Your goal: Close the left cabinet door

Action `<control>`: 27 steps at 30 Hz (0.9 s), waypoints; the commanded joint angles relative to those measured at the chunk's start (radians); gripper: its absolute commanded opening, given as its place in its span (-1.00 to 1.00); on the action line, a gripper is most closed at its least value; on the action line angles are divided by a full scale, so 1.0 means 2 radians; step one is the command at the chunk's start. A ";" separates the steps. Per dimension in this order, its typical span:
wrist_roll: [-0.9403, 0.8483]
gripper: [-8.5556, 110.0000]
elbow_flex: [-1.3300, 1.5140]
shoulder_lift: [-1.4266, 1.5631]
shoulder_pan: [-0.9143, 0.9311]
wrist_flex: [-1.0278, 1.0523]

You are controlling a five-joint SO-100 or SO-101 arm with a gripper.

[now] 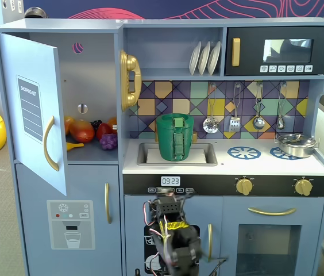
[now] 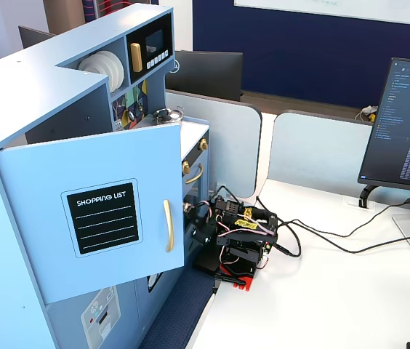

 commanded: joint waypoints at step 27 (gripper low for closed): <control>-0.314 -0.86 -0.412 -0.499 -0.680 -0.675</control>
